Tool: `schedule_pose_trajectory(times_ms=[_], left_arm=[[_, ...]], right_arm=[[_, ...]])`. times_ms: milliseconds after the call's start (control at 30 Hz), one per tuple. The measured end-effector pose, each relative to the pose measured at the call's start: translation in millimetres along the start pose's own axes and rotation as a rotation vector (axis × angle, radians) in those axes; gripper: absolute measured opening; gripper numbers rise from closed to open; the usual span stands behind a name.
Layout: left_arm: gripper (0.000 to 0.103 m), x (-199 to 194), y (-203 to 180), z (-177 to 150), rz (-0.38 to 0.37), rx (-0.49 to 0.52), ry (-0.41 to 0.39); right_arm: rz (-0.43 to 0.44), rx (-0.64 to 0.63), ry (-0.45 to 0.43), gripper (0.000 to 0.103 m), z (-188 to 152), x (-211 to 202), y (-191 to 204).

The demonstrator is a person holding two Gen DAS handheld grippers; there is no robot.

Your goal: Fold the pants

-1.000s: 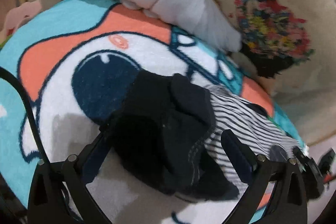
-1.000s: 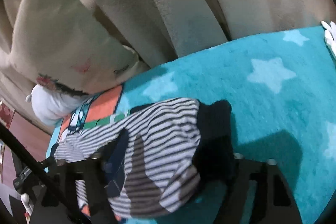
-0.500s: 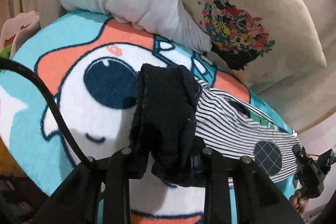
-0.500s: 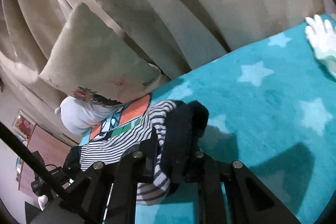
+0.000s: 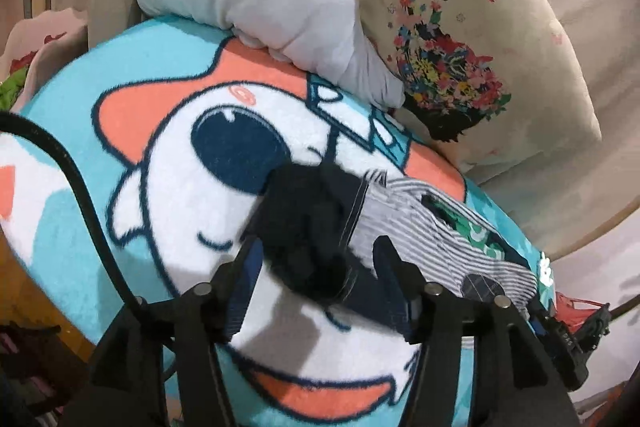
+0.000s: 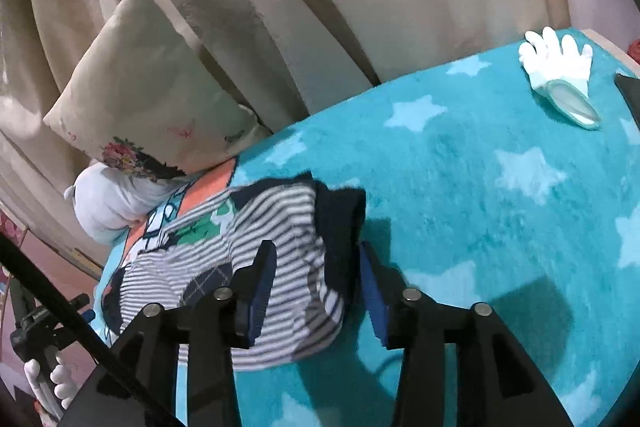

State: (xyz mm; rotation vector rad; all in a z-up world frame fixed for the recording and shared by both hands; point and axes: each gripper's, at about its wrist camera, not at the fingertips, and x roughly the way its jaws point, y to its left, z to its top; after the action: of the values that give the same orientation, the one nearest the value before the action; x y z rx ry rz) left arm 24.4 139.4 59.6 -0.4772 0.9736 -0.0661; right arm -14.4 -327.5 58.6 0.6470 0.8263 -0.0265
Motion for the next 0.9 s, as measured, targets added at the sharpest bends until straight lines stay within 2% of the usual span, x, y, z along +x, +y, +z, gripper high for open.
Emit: schedule_pose_trajectory(times_ms=[133,200,400,567,600,633,667,700,733,800,900], left_arm=[[0.057,4,-2,-10,-0.016,0.026,0.030],[0.060,8,-5,-13,-0.021,0.040,0.045],[0.061,36,-15,-27,-0.054,0.044,0.153],[0.060,41,-22,-18,-0.050,0.035,0.145],[0.049,43,-21,-15,-0.040,0.027,0.150],[0.040,46,-21,-14,-0.025,0.019,0.160],[0.025,47,-20,-13,-0.012,0.016,0.168],[0.019,47,-19,-13,-0.008,0.017,0.169],[0.017,45,-18,-13,-0.017,0.018,0.161],[0.011,38,-14,-12,-0.039,0.011,0.150],[0.011,29,-12,-10,-0.052,0.004,0.132]], right_arm=[[0.024,0.002,0.042,0.049,-12,2,1],[0.031,-0.007,0.059,0.054,-18,5,4],[0.034,-0.008,0.102,0.060,-30,19,11],[0.024,-0.045,0.096,0.063,-32,22,22],[0.026,-0.044,0.091,0.063,-31,22,22],[0.029,-0.039,0.088,0.061,-30,24,21],[0.030,-0.033,0.089,0.053,-29,25,20],[0.026,-0.023,0.092,0.029,-28,27,18],[0.022,-0.012,0.101,0.017,-28,29,17],[0.034,0.012,0.111,0.013,-28,30,12],[0.037,-0.001,0.097,0.010,-28,24,12]])
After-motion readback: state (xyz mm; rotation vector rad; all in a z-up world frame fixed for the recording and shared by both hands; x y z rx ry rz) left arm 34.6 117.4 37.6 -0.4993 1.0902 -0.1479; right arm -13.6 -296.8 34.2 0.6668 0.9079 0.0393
